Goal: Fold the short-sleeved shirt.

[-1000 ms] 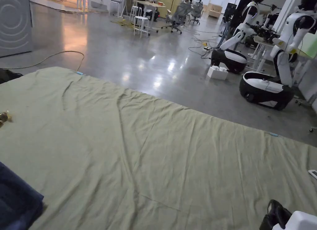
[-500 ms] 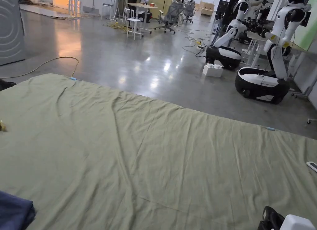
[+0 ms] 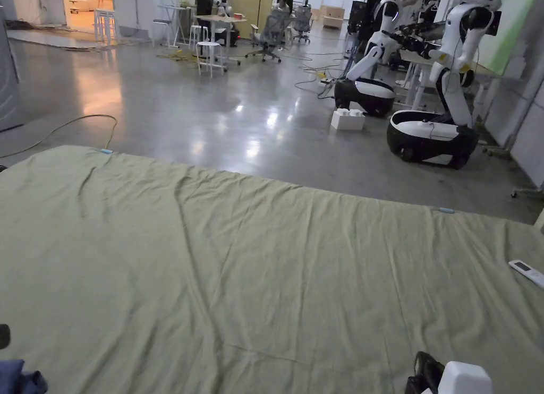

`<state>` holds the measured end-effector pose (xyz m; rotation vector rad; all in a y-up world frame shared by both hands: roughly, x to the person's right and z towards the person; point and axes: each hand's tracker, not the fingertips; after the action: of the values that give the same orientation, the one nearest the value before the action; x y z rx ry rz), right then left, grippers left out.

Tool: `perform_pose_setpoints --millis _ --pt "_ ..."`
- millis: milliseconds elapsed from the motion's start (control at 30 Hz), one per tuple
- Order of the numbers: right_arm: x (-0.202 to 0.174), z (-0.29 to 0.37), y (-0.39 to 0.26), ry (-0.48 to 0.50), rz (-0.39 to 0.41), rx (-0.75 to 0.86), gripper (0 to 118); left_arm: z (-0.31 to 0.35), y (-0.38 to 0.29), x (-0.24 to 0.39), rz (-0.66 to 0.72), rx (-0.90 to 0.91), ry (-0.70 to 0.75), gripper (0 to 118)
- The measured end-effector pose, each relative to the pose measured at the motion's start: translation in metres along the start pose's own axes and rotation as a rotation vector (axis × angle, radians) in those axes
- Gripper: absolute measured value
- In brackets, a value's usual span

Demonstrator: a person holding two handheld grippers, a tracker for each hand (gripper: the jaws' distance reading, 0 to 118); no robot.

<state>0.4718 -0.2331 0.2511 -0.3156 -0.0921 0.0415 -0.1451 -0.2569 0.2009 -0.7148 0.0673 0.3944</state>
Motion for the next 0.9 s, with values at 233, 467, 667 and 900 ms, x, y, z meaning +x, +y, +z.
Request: perform_pose_setpoints --millis 233,467,667,900 --pt "-0.005 -0.005 -0.003 -0.009 -0.013 -0.008 1 -0.024 -0.073 0.116 -0.174 0.170 -0.046 68" --pt "-0.009 -0.008 0.002 0.013 -0.044 0.024 1 -0.016 -0.092 0.218 -0.346 0.392 -0.067 64" --pt "-0.012 -0.001 0.004 0.035 -0.022 0.065 1 0.000 -0.095 0.268 -0.390 0.450 -0.059 34" --pt "-0.008 0.007 0.003 0.031 -0.020 0.091 1 0.012 -0.107 0.279 -0.390 0.509 -0.116 10"
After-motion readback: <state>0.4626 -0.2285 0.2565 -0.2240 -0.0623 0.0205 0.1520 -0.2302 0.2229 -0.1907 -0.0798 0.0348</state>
